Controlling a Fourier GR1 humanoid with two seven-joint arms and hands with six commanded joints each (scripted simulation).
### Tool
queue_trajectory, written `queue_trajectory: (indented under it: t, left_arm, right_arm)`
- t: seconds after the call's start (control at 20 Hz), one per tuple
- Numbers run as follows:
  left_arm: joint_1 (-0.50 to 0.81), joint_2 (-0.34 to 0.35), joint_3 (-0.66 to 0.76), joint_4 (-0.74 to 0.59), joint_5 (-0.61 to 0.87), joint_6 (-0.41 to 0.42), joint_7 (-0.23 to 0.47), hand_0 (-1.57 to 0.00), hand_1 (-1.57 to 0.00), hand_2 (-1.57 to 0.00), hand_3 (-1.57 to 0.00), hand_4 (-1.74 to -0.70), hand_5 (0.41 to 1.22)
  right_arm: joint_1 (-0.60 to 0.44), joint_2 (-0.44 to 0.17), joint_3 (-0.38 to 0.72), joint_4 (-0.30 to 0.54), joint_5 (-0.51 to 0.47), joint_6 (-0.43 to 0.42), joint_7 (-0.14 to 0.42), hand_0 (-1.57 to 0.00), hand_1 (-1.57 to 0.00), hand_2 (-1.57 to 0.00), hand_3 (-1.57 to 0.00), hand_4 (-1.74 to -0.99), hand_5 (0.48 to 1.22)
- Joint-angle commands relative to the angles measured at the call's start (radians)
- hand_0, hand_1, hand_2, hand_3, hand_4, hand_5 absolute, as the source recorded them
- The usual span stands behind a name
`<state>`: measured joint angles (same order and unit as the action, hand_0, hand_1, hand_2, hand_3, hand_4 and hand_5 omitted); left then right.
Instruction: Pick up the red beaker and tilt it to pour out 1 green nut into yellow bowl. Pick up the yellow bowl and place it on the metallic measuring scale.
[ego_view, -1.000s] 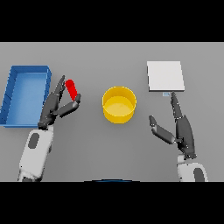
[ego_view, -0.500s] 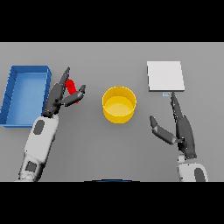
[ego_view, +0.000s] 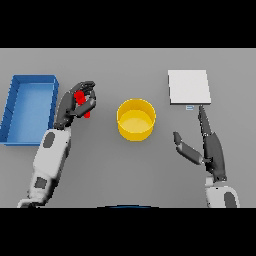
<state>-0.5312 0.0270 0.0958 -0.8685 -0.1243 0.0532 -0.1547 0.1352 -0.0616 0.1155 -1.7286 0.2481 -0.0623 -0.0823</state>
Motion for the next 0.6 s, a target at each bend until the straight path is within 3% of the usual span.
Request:
queue_trajectory:
  t: [0.0, 0.15, 0.2, 0.35, 0.55]
  left_arm:
    - [-0.019, 0.0, 0.002, 0.02, -0.011, 0.019, 0.004, -0.66, -0.7, -0.73, -0.72, -1.5, 0.941]
    - [-0.024, -0.009, -0.028, 0.026, -0.041, 0.019, -0.026, -1.11, -1.12, -1.14, -0.97, -1.6, 1.078]
    - [-0.027, -0.004, -0.034, 0.034, -0.048, 0.017, -0.038, -1.2, -1.21, -1.23, -1.09, -1.57, 1.106]
    - [-0.014, -0.012, -0.033, 0.012, -0.052, 0.017, -0.015, -1.38, -1.39, -1.4, -1.33, -1.51, 1.162]
    - [-0.007, -0.022, -0.021, -0.021, -0.013, 0.042, -0.032, -1.49, -1.5, -1.5, -1.47, -1.64, 1.132]
  right_arm:
    - [0.004, -0.004, -0.003, 0.002, 0.0, 0.001, 0.001, 0.0, 0.0, 0.0, 0.0, -1.255, 0.644]
    - [0.015, 0.001, 0.002, -0.006, -0.003, 0.004, -0.006, 0.0, 0.0, 0.0, 0.0, -1.252, 0.644]
    - [0.01, 0.0, -0.002, -0.002, -0.004, 0.001, -0.002, 0.0, 0.0, 0.0, 0.0, -1.25, 0.643]
    - [0.016, 0.002, -0.002, -0.005, -0.008, 0.003, -0.006, 0.0, 0.0, 0.0, 0.0, -1.257, 0.645]
    - [0.019, 0.009, 0.006, -0.022, -0.007, 0.003, -0.004, 0.0, 0.0, 0.0, 0.0, -1.262, 0.646]
